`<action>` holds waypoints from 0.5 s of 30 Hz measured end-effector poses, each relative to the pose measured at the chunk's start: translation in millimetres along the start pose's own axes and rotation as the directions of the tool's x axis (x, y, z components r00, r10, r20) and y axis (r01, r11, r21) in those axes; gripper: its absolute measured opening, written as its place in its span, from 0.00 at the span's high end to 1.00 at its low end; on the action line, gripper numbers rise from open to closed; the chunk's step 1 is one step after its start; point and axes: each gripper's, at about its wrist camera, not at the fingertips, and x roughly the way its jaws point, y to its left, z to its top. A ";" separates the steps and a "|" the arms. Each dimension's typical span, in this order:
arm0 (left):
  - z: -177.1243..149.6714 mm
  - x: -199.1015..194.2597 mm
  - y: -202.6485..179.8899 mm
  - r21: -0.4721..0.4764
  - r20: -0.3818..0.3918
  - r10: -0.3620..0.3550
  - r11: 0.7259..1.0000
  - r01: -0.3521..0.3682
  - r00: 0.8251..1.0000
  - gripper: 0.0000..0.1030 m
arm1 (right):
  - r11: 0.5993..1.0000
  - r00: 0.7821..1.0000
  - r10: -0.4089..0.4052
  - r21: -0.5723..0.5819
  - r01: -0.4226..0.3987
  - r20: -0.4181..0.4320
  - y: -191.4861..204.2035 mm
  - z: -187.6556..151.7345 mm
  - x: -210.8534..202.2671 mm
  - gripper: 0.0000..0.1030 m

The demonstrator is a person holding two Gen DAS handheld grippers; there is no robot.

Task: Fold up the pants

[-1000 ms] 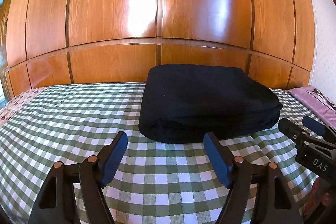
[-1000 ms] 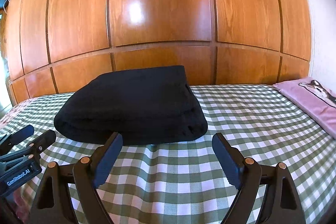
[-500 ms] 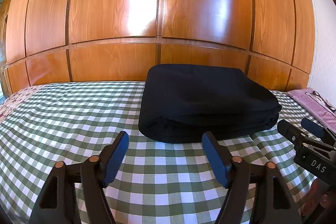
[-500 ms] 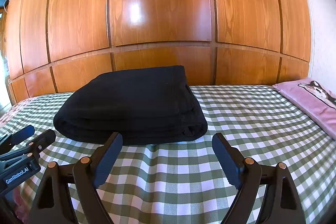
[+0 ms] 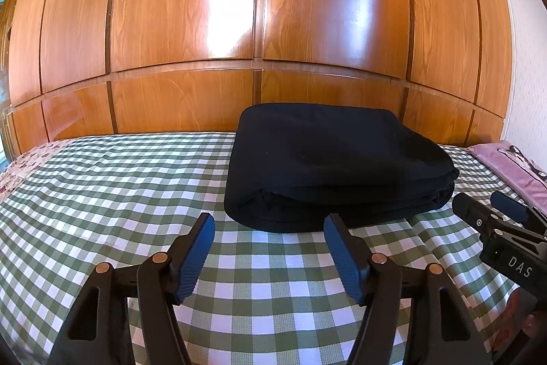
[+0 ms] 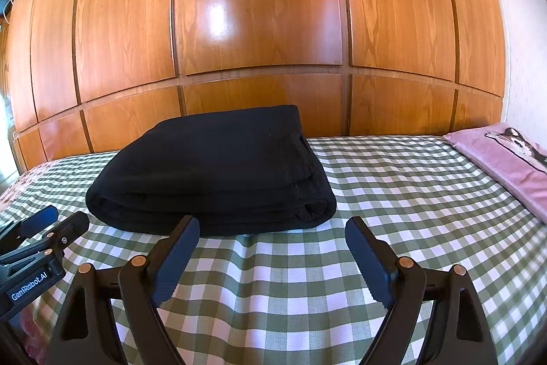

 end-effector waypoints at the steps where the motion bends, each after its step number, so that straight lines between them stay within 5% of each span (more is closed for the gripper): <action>1: 0.0 -0.1 -0.2 0.000 0.000 0.000 1.000 0.000 1.000 0.34 | 1.000 1.000 0.000 0.001 0.000 -0.001 -0.1 -0.1 0.0 0.15; 15: -0.3 1.1 0.4 -0.004 -0.003 -0.003 1.000 0.003 1.000 0.34 | 1.000 1.000 0.001 0.003 -0.001 -0.003 -0.5 -0.2 0.1 0.15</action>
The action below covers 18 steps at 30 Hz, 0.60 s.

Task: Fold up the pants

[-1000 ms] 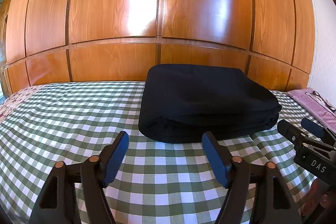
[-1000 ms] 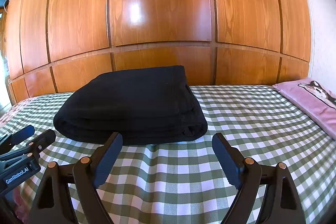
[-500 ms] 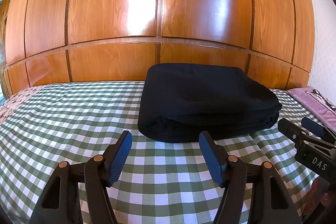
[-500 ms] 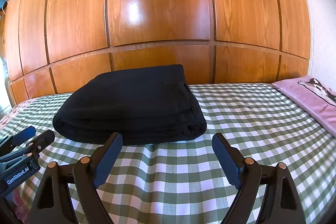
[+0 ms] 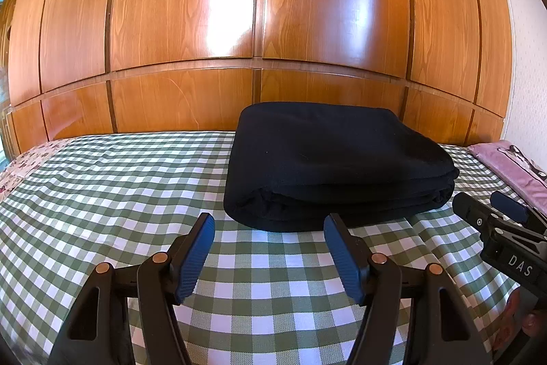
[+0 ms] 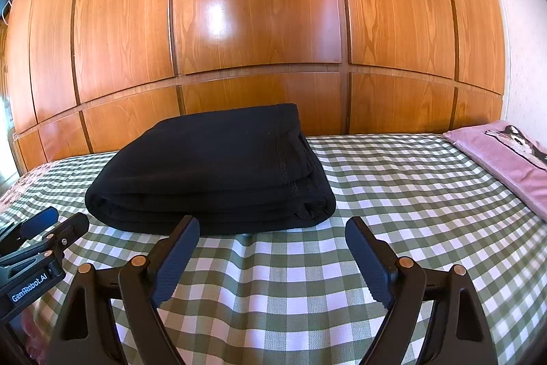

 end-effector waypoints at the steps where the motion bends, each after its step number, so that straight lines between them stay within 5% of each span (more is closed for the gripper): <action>1: -0.1 0.2 0.1 0.000 -0.001 0.000 1.000 0.000 1.000 0.34 | 1.000 1.000 0.000 0.000 0.000 0.000 0.0 0.0 0.0 0.15; 18: -0.5 1.5 1.4 -0.003 -0.004 0.000 1.000 0.000 1.000 0.34 | 1.000 1.000 -0.003 0.011 0.003 -0.004 -0.4 -0.9 0.1 0.15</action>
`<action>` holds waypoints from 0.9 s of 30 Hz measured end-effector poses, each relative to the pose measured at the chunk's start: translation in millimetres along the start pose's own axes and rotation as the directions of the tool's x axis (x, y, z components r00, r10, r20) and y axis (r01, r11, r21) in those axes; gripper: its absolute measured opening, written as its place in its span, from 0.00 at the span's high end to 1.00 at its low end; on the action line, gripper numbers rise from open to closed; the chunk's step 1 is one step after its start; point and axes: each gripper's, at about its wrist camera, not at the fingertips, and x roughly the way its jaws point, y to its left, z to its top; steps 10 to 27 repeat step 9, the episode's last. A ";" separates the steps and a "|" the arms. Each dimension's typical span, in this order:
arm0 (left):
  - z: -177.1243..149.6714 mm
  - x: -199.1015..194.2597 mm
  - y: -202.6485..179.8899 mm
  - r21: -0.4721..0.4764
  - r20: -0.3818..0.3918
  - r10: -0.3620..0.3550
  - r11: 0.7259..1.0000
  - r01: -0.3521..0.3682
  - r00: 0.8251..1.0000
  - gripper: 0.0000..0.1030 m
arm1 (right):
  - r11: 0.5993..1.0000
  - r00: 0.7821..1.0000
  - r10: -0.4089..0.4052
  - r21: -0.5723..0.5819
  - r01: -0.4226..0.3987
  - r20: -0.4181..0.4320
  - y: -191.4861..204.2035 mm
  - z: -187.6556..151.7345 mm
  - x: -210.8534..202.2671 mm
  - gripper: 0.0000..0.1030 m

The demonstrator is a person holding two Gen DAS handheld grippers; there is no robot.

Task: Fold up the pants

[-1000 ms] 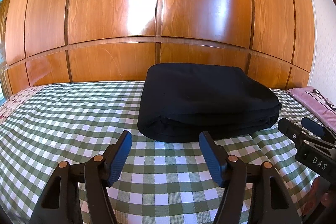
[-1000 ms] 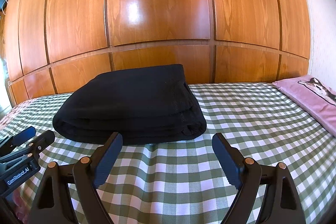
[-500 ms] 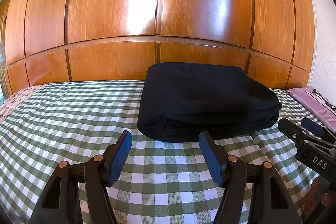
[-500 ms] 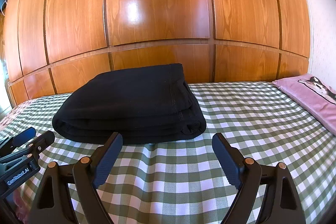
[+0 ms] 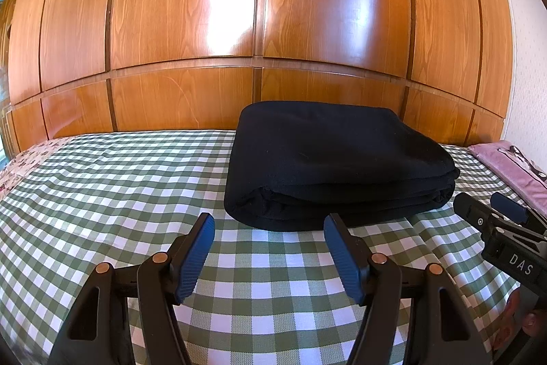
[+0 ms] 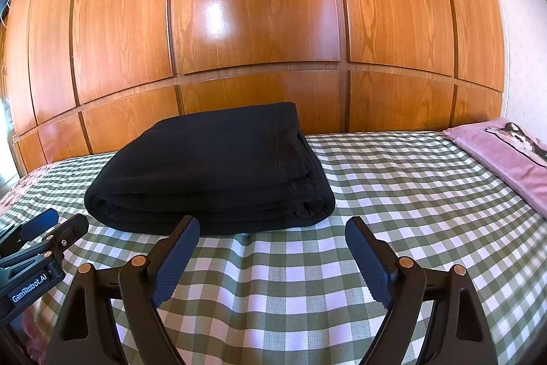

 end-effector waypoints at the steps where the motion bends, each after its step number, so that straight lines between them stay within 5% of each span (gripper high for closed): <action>1: 0.0 0.2 -0.1 0.000 -0.001 0.000 1.000 0.000 1.000 0.34 | 1.000 1.000 0.000 0.000 0.000 0.000 0.0 0.0 0.1 0.15; 27: 0.0 4.9 1.6 -0.007 -0.020 -0.006 1.000 0.006 1.000 0.34 | 1.000 1.000 0.000 0.004 0.000 -0.009 1.2 -0.9 1.3 0.15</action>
